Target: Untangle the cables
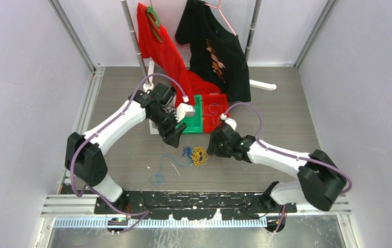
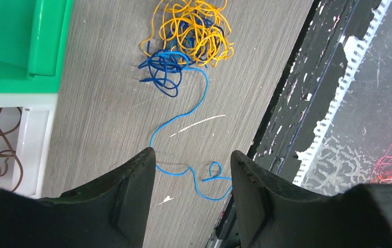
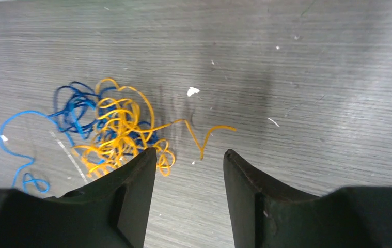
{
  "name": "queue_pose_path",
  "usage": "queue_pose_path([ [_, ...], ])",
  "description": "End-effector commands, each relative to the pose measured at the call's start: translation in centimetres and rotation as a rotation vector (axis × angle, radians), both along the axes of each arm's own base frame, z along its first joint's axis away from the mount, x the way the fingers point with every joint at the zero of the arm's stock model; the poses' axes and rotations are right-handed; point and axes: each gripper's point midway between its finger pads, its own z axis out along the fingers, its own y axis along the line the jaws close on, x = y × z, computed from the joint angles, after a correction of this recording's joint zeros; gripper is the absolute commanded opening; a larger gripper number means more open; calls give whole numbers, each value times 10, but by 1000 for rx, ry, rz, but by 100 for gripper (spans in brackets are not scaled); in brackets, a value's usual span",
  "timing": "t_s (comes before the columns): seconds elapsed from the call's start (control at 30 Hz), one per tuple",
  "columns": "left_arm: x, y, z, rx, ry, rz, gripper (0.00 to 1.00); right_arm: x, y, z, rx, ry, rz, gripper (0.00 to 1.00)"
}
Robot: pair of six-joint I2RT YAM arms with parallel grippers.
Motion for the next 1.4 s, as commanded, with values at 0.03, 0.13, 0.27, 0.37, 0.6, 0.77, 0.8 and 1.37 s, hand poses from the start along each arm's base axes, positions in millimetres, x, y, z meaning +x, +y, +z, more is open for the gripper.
queue_pose_path([
  [0.03, -5, 7, 17, -21, -67, -30, 56, 17, 18, -6, 22, 14, -84, 52],
  [0.13, -12, 10, 22, -30, -77, -37, 56, 31, 18, -7, -18, -22, -105, 44],
  [0.27, -19, 12, 29, -48, -85, -41, 56, 46, 14, 3, -66, -92, -114, 38],
  [0.37, -24, 13, 36, -63, -89, -56, 56, 51, 17, 13, -53, -125, -98, 32],
  [0.6, -20, 8, 47, -95, -112, -51, 56, 53, 18, 28, -52, -163, -69, 2],
  [0.77, -13, -7, 69, -171, -129, -18, 56, 51, 28, 80, 48, -254, -3, 1],
  [0.8, -11, -9, 74, -190, -137, -4, 56, 49, 35, 100, 105, -282, 26, 1],
  [1.37, -11, -33, 135, -578, -360, 123, 56, -17, 102, 333, 770, -534, 465, 1],
])
